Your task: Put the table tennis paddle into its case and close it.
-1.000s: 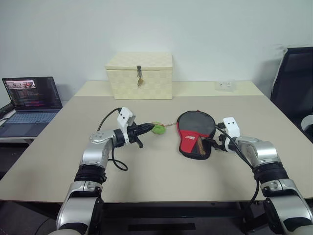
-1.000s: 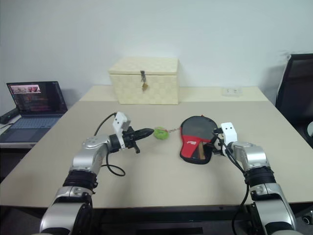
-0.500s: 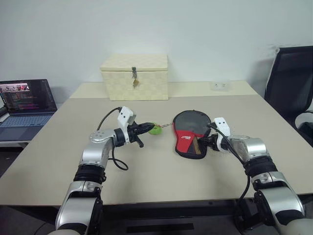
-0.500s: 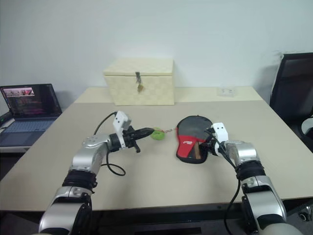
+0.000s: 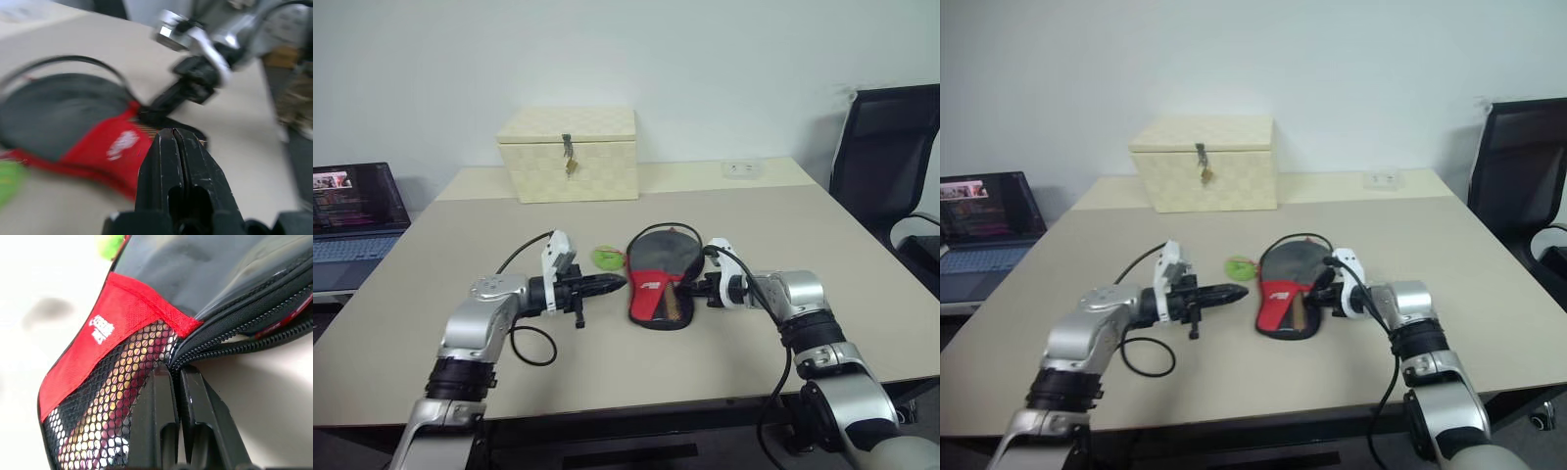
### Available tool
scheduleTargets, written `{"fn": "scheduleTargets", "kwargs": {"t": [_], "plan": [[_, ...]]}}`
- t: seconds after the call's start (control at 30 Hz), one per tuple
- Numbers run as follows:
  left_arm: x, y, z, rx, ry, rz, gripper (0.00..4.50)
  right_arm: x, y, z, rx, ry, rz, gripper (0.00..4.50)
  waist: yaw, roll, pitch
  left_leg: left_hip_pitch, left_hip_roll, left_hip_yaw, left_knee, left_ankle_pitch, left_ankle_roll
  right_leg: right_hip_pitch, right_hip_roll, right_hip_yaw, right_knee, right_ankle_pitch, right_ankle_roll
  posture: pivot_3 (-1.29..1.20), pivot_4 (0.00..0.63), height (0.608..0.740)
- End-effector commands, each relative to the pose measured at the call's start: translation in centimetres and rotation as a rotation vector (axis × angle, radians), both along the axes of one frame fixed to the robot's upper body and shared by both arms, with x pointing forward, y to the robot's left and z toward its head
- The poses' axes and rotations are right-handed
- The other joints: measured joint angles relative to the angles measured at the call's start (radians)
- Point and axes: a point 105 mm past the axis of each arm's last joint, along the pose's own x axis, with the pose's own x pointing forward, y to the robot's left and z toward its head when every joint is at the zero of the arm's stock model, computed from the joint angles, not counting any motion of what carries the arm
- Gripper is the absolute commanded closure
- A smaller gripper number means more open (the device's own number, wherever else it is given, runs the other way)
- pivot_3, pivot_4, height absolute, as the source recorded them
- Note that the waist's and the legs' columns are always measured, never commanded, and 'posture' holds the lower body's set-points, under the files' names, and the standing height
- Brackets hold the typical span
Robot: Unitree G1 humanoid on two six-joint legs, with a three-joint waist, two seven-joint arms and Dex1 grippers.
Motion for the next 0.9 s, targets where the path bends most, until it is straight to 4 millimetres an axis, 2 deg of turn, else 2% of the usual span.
{"fn": "scheduleTargets", "kwargs": {"t": [0.03, 0.17, 0.47, 0.9], "plan": [[-2.6, -0.2, 0.8, 0.011, 0.013, -0.096, 4.5, -2.1, 2.1, 2.0, 0.051, -0.039, 0.073, 4.46, 0.004, 0.0, 0.0, 0.0, 0.0, 0.0, 0.0, 0.0, 0.0, 0.0, 0.0, 0.0, 0.0, 0.0, 0.0, 0.0, 0.15, 0.74], [-3.5, 0.0, 0.6, 0.02, 0.037, -0.101, 4.5, -4.1, 2.7, 1.6, 0.055, -0.017, 0.073, 4.46, 0.009, 0.0, 0.0, -0.001, -0.002, -0.001, 0.0, 0.0, 0.0, 0.0, -0.002, -0.001, -0.001, 0.0, 0.0, 0.0, 0.15, 0.74], [-4.3, 0.1, 0.2, 0.024, 0.062, -0.095, 4.5, -8.4, 2.1, 0.3, 0.108, 0.085, -0.03, 4.46, 0.016, 0.0, 0.0, -0.001, -0.002, -0.001, 0.0, 0.0, 0.0, 0.0, -0.002, -0.001, -0.001, 0.0, 0.0, 0.0, 0.15, 0.74], [-3.8, 0.1, 0.1, 0.044, 0.057, -0.098, 4.5, -9.6, 1.6, -0.9, 0.107, 0.114, -0.101, 4.46, 0.017, 0.0, 0.0, -0.001, -0.003, 0.001, -0.002, 0.0, 0.0, 0.0, 0.0, -0.001, -0.003, -0.001, 0.0, 0.0, 0.15, 0.74]]}}
